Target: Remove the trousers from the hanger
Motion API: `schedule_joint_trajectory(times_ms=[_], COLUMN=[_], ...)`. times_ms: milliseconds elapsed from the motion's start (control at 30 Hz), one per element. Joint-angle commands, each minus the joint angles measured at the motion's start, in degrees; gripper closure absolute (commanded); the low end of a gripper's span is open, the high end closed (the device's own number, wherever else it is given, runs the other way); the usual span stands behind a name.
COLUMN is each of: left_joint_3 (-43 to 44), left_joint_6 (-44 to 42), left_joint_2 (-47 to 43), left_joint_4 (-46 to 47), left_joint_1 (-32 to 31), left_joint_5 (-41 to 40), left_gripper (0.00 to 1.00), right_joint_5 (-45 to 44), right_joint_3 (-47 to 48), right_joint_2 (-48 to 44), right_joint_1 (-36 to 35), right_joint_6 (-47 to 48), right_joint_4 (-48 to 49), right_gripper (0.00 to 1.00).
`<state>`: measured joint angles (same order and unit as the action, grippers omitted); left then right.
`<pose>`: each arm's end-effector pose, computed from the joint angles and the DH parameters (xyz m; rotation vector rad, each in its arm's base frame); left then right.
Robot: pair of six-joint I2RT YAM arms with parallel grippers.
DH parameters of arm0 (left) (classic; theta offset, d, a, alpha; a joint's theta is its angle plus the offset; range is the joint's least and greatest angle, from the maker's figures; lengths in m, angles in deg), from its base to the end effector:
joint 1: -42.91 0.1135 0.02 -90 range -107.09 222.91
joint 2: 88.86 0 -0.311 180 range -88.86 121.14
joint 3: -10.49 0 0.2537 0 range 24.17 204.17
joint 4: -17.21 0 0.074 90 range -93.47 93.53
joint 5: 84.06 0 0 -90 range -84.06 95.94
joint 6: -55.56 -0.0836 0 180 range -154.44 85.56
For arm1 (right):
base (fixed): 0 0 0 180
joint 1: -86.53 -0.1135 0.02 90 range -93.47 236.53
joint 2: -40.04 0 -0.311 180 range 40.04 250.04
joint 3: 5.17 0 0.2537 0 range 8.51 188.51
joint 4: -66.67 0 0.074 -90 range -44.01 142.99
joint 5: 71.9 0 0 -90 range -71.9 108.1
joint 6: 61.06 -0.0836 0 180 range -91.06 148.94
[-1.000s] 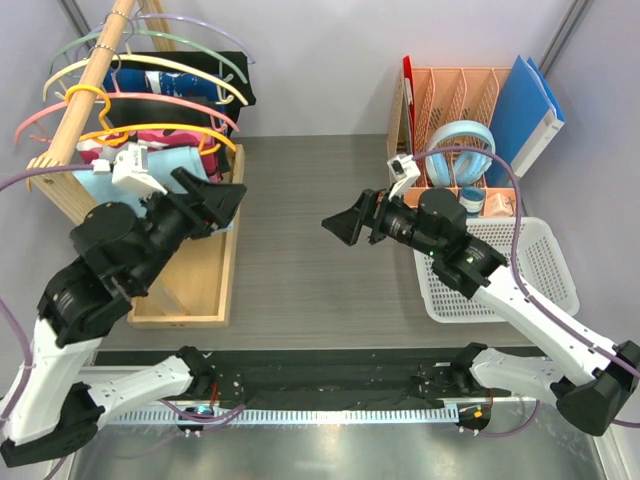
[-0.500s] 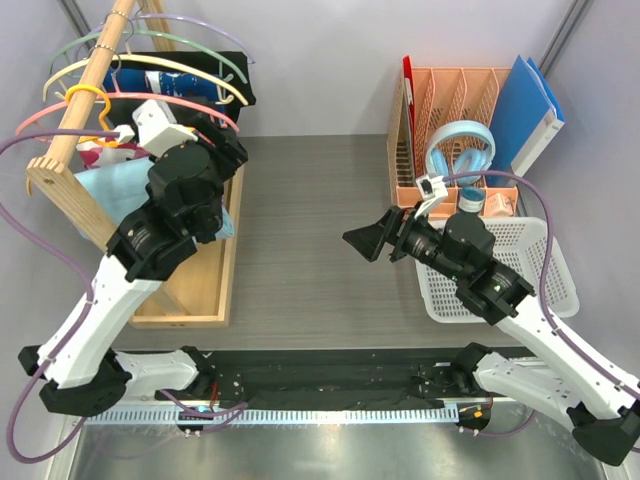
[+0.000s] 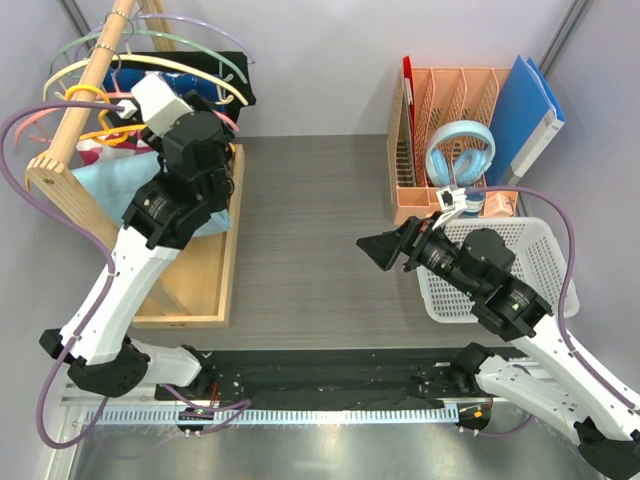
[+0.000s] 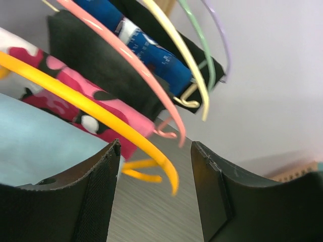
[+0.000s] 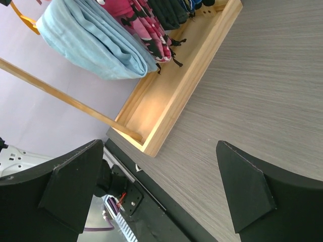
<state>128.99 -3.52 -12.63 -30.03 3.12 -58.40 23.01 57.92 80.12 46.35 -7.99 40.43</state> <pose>0.2353 -0.0979 0.5767 -0.6933 1.4513 -0.0244 0.1273 0.1168 0.4040 -0.1200 1.7402 1.0851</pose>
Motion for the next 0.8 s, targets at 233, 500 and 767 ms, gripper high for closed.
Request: schedule_joint_trajectory(times_ms=[233, 500, 767], left_joint_3=[-1.63, -6.29, -7.61], left_joint_6=[-0.95, -4.99, -10.25], left_joint_2=[-0.03, -0.81, -0.55], left_joint_4=[2.54, 10.61, 14.92], left_joint_1=[10.34, 13.6, 13.69], left_joint_5=[3.77, 4.48, 4.3], left_gripper=[0.42, 0.61, 0.8], right_joint_5=[-1.04, -1.83, -2.36], right_joint_3=[-2.12, -3.18, -3.97], right_joint_2=[-1.58, -3.51, -5.35], right_joint_1=[-0.25, -0.25, -0.25], right_joint_6=[-1.74, -1.92, -2.62], right_joint_4=[0.08, -0.89, -1.33], right_gripper=[0.0, 0.0, 0.0])
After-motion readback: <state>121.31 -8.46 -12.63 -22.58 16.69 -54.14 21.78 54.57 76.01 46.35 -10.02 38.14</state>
